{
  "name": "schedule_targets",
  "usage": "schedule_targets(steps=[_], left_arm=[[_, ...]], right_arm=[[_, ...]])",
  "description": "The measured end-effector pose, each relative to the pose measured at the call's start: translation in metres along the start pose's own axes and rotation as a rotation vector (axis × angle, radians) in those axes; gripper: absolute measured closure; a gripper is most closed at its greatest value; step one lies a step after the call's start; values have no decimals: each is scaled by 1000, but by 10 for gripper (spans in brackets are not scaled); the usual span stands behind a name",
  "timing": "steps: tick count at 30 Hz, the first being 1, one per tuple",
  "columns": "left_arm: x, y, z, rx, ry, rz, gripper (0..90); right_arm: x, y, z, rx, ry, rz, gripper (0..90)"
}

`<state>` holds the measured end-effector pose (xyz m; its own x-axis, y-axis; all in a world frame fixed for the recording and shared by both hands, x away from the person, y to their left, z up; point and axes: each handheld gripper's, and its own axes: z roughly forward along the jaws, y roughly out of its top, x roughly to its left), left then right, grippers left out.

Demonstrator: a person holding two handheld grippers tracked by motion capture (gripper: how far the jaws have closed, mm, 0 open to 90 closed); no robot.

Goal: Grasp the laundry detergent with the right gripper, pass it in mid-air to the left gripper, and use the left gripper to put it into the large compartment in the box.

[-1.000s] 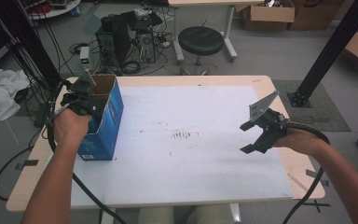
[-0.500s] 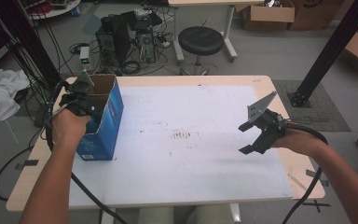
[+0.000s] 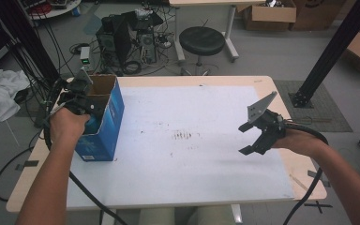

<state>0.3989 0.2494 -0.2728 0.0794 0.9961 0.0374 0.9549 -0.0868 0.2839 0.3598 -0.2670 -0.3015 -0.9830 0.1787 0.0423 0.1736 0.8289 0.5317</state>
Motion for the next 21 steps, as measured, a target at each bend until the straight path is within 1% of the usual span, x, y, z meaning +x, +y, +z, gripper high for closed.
schedule_targets(steps=[4, 7, 10, 21], left_arm=[[1, -1, -3, 1, -4, 2, 295], [0, -2, -5, 4, 5, 3, 291], [0, -2, -10, 0, 2, 2, 285], [-8, 1, -35, -22, 25, 44, 282]], right_arm=[[1, 0, 0, -1, 1, 1, 170], [1, 0, 0, 2, -1, -5, 172], [1, 0, -1, 1, -3, -2, 172], [3, 0, -3, -3, -6, -8, 172]])
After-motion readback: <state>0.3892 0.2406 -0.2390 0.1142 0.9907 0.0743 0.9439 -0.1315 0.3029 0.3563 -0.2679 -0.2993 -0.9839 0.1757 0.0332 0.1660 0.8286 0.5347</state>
